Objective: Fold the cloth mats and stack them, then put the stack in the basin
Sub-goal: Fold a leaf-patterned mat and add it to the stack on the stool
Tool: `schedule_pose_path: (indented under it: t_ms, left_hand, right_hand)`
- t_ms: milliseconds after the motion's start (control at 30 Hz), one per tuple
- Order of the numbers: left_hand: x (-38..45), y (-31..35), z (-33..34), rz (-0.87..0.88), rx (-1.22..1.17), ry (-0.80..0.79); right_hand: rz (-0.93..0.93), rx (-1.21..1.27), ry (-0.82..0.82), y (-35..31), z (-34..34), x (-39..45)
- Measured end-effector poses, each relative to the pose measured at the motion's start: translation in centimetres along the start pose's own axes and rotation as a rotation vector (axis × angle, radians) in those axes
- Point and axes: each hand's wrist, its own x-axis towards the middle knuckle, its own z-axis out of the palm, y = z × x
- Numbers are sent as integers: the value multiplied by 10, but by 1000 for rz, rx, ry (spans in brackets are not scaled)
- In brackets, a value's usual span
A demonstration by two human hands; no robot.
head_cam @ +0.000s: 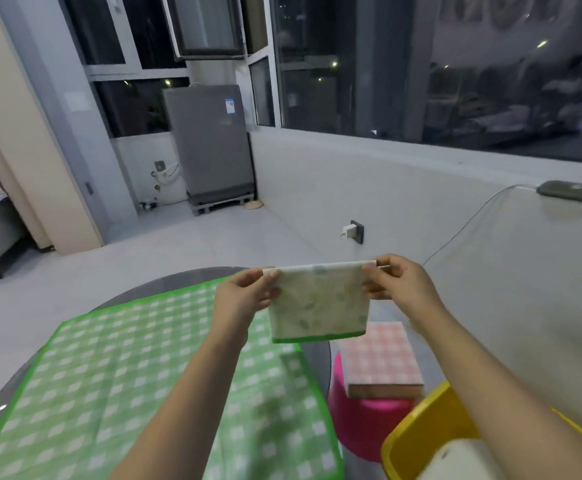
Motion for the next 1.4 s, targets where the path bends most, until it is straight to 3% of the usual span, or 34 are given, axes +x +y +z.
schedule_pose_path:
  t_ms: [233,633,833,1000,1400]
  left_hand:
    - [41,-32,76,-42,-29,-17]
    - [83,-153,173,-212,105,180]
    - [62,-224,184,-356,132,290]
    - [40,-282,175,-437,261,250]
    - [32,-306,170,-383,417,230]
  right_hand:
    - [51,64,74,37,-54,35]
    - [234,-19,261,156,-93,79]
    - [388,-115,254,227,-91,73]
    - [512,-252,249,278,-86,52]
    - [452,-395,255,301,-76,38]
